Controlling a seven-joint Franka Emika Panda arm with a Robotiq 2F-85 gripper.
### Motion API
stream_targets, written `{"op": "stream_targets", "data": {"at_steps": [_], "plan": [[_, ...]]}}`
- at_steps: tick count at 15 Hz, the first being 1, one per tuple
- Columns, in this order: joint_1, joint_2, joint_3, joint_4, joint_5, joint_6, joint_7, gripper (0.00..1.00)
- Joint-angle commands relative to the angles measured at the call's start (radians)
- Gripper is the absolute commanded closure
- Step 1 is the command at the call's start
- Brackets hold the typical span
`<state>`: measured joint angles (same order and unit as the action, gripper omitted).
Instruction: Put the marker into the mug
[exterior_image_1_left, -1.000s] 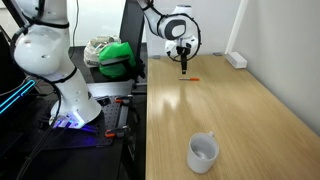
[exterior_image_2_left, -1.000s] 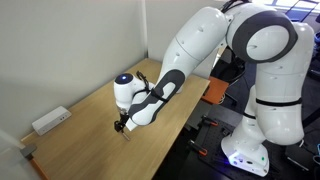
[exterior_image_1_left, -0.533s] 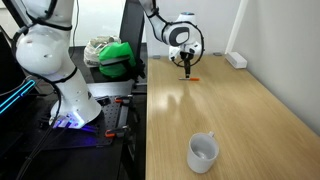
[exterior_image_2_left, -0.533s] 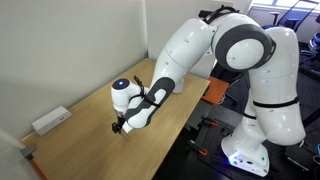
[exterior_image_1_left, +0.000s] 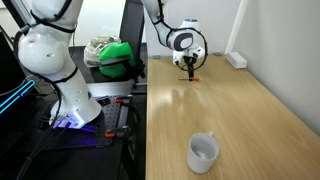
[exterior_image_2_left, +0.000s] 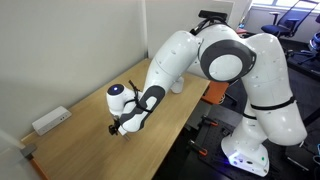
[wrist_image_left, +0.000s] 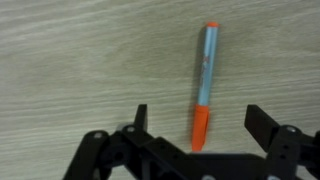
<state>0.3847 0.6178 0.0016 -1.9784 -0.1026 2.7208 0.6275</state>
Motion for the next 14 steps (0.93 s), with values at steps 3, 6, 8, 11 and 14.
{"op": "stream_targets", "data": {"at_steps": [3,6,8,11,14], "plan": [[0.028,0.055,-0.027,0.065,0.005,0.015,-0.018,0.39],[0.025,0.066,-0.024,0.079,0.01,0.016,-0.024,0.62],[0.023,0.069,-0.023,0.084,0.012,0.018,-0.027,0.77],[0.019,0.073,-0.021,0.091,0.015,0.018,-0.031,0.98],[0.012,0.078,-0.017,0.098,0.021,0.012,-0.038,0.97]]}}
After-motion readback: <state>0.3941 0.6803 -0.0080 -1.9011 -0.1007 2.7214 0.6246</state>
